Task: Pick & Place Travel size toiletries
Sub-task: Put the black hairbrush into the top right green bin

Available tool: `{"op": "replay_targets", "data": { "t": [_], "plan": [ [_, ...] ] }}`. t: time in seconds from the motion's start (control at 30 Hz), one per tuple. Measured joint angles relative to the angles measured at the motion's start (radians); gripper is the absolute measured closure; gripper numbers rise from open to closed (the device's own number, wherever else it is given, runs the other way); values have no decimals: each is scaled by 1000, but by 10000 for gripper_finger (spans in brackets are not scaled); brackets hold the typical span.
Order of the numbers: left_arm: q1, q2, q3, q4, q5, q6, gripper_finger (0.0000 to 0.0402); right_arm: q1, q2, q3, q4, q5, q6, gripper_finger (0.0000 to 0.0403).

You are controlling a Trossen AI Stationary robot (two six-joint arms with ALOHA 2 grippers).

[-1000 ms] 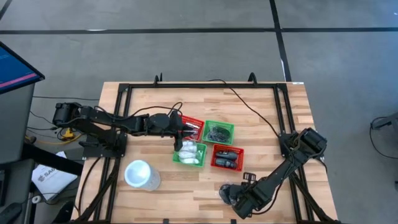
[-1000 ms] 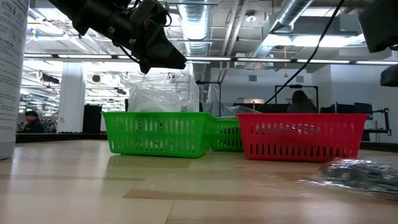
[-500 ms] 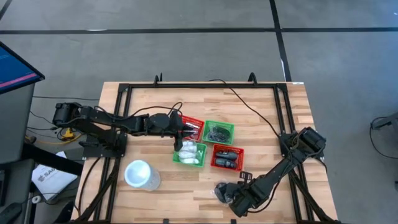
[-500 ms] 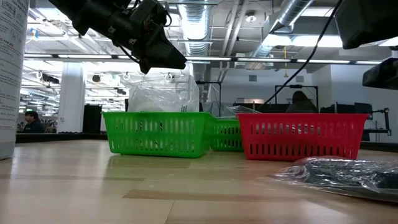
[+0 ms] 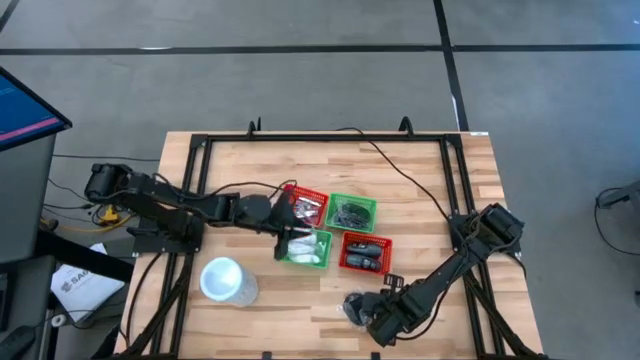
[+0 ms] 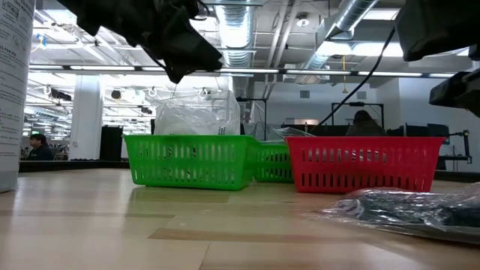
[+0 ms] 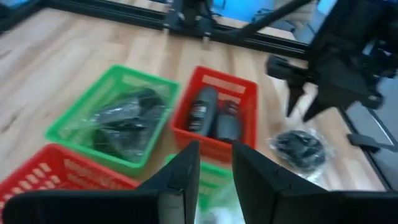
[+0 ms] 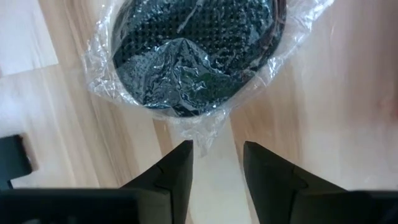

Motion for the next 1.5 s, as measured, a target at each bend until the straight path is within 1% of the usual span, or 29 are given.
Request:
{"op": "replay_targets", "data": {
  "t": [0.13, 0.23, 0.4, 0.57, 0.67, 0.73, 1.13, 1.23, 1.4, 1.5],
  "plan": [
    [-74, 3, 0, 18, -1, 0, 317, -2, 0, 0, 0, 0, 0, 252],
    [-140, 29, 0, 43, 0, 4, 317, -2, 0, 0, 0, 0, -6, 233],
    [-219, 126, 0, 164, 0, 23, 317, -8, 0, 0, -1, 0, -11, 202],
    [-237, 224, 1, 261, -1, 18, 317, -8, 0, 0, -1, -4, -11, 183],
    [-237, 268, 16, 270, 17, 1, 317, -8, 0, 0, 0, -12, -11, 179],
    [-238, 305, 47, 283, 35, 1, 317, -8, 0, 0, 0, -12, -22, 180],
    [-271, 520, 239, 262, 84, 3, 317, -18, -1, 1, 0, -12, -26, 192],
    [-289, 563, 292, 244, 89, 30, 317, -20, -1, 1, 0, -12, -26, 195],
    [-310, 626, 398, 56, 53, 63, 326, -20, -1, 1, 0, -12, -26, 199],
    [-316, 672, 450, 21, 37, 65, 341, -20, -1, 1, 1, -12, -26, 201]
  ]
}}
